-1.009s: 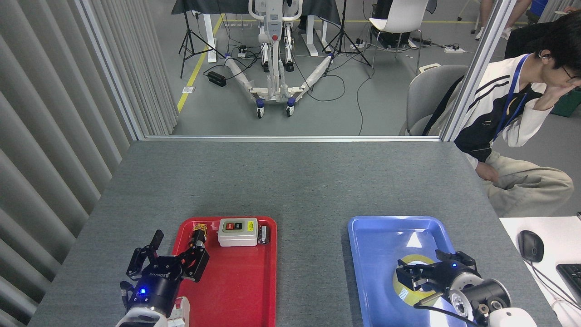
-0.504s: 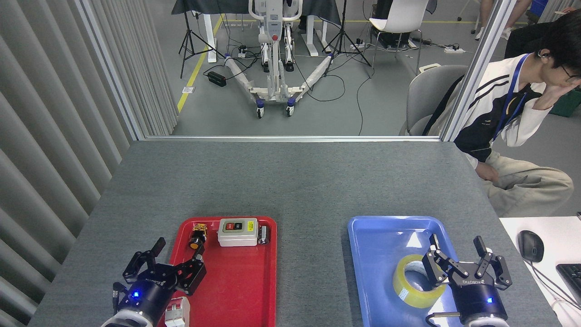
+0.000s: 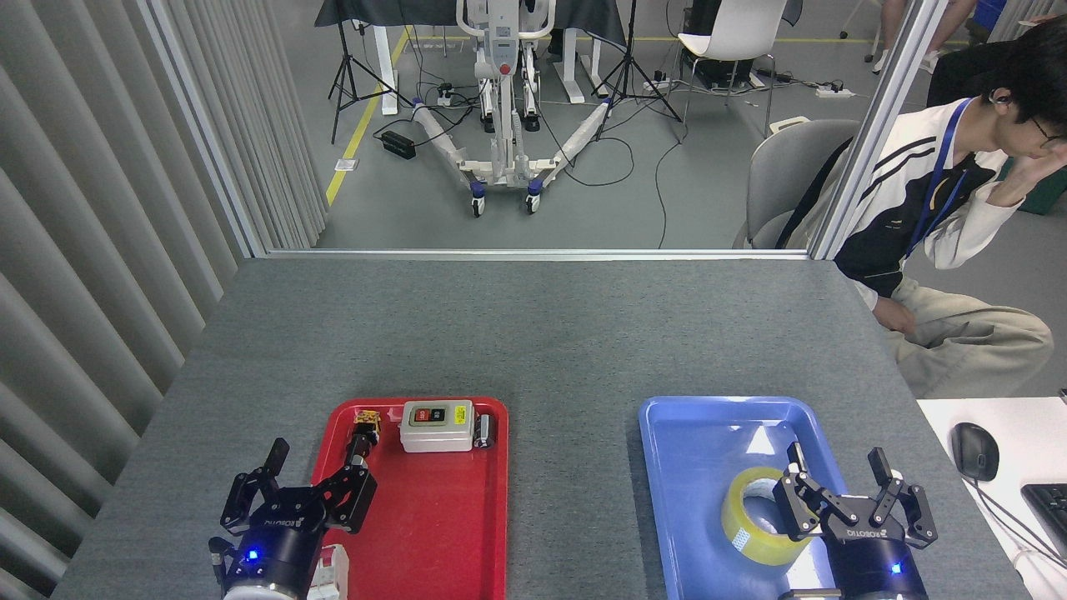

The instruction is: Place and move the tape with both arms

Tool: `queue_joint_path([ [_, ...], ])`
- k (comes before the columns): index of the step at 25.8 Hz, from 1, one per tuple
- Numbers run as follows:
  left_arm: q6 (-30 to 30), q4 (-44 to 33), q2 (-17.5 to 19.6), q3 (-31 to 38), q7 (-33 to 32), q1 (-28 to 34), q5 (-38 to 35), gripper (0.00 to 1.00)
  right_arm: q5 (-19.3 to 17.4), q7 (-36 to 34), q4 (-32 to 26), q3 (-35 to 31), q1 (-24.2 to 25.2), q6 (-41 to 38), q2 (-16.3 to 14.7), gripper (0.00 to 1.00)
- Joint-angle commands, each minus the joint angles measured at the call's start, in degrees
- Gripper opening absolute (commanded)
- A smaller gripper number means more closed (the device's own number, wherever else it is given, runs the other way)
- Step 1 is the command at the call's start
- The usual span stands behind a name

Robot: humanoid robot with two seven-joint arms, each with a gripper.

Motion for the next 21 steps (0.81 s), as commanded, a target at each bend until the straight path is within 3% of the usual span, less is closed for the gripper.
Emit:
queue_joint_path([
  [1,-2.59,-0.21,-1.21,2.34,3.05,0.6,-0.42,1.0,0.0,3.22,-0.24,0.22,0.89,-0.11,0.16,1.0],
  [3,-3.46,0.4,-2.35,2.6,5.43,0.6,-0.94,1.0,0.0,4.97,-0.68,0.22,1.15,-0.11,0.33,1.0],
  [8,-3.64,-0.39,-0.59,2.16,9.12,1.12,-1.21,1.0,0.0,4.8,-1.12,0.31,1.59,-0.11,0.42,1.0],
  [13,-2.76,-1.09,3.01,-1.7,9.47,-0.19,-0.86,1.0,0.0,4.27,-1.47,0.31,1.68,-0.29,0.42,1.0],
  [21,-3.82,-1.09,2.57,0.32,8.41,1.12,-1.03,1.0,0.0,4.27,-1.56,0.31,1.68,-0.11,0.33,1.0],
])
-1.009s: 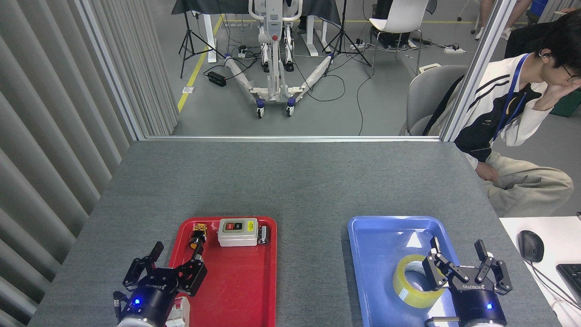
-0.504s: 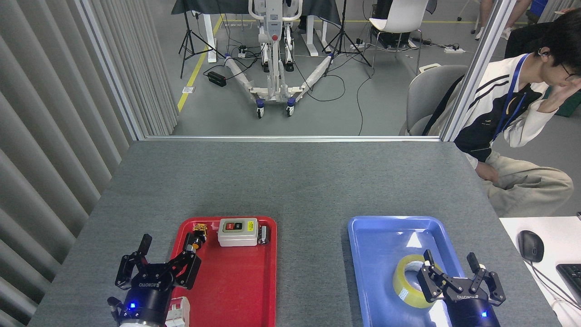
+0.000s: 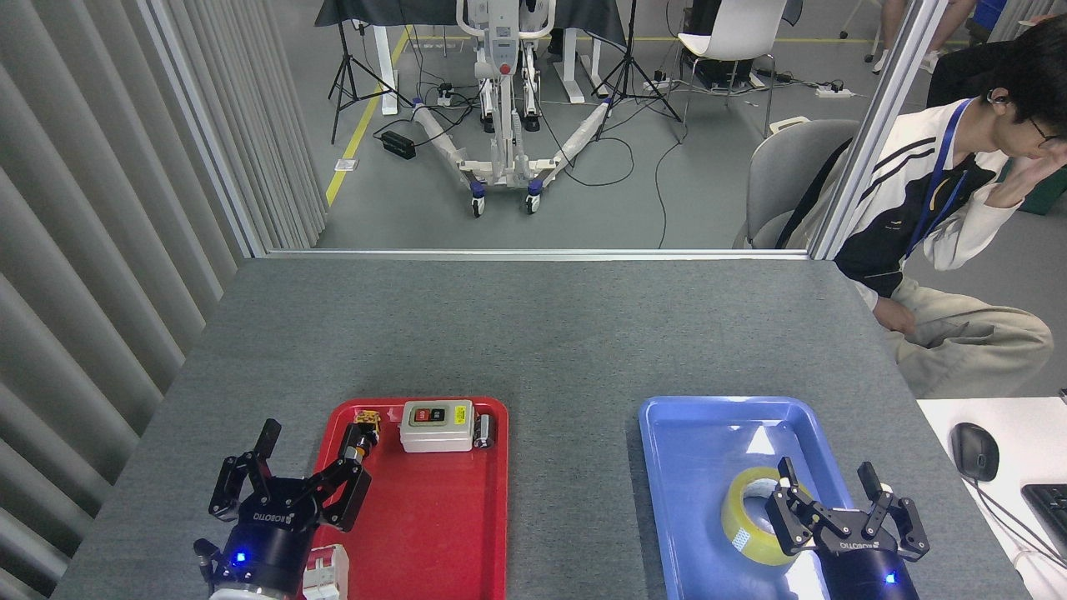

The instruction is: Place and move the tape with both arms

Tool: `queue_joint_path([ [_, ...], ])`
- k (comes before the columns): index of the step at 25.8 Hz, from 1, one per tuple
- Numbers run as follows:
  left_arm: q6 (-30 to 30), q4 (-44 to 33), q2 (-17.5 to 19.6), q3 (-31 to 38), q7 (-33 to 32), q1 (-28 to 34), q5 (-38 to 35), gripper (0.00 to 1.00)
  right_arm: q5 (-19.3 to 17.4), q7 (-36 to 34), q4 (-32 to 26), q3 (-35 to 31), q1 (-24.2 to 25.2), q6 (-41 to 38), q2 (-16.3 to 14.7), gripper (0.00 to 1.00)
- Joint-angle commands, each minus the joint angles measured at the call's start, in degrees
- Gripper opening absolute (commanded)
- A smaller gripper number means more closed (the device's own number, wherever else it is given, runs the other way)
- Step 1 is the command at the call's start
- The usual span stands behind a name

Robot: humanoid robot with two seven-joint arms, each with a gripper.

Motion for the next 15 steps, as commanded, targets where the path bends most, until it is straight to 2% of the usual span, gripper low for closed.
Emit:
queue_joint_path([
  [1,-0.65,-0.04,-0.02,1.17,-0.26,0.8,-0.03,1.0,0.0,-0.03,0.03,0.0,0.0,0.05,-0.06,1.0],
  [15,-1.0,-0.91,-0.55,2.4,-0.43,1.85,-0.03,1.0,0.0,-0.12,-0.15,0.0,0.0,-0.39,0.38,1.0],
])
